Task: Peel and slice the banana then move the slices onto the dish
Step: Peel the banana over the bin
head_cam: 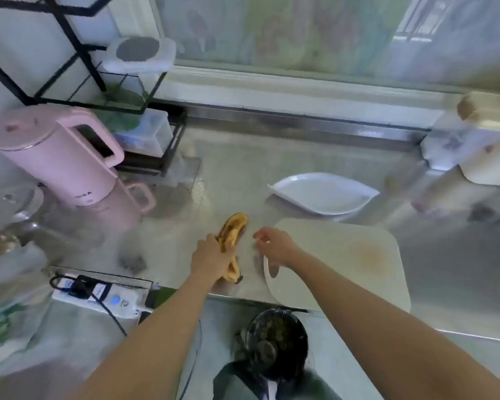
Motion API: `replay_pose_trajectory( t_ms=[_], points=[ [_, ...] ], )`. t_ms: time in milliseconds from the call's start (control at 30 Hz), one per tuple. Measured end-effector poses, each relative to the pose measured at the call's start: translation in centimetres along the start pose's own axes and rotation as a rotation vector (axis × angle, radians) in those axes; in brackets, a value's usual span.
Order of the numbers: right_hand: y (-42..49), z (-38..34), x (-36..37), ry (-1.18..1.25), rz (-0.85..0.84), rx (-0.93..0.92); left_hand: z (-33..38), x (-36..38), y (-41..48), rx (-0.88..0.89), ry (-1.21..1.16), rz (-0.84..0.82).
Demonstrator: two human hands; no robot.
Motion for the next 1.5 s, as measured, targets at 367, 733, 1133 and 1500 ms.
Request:
replay_pose_trajectory(
  t_ms=[367, 733, 1133, 1500],
  points=[
    [-1.9, 2.7, -0.5, 0.711, 0.196, 0.089, 1.4, 1.4, -1.5, 0.181, -0.155, -0.201],
    [-13.1, 8.3, -2.4, 1.008, 0.306, 0.043, 3.9, 6.2, -11.8, 0.299, -0.399, -0.392],
    [-18.1, 12.3, 0.3, 0.887, 0.259, 0.047, 2.4, 9.3, -15.9, 0.364, -0.178, -0.587],
    [-19.1, 15.0, 2.1, 0.763, 0.420, 0.221, 2.0, 12.3, -15.6, 0.382, -0.054, -0.767]
  ],
)
Point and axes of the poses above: each hand's wrist, its own y-axis towards the middle knuckle, its own x-axis out of the palm, z = x × y, the point moved 8 cm from there along y, towards the middle knuckle, and after that the axes turned 6 degrees about z, right-handed, at the moved point
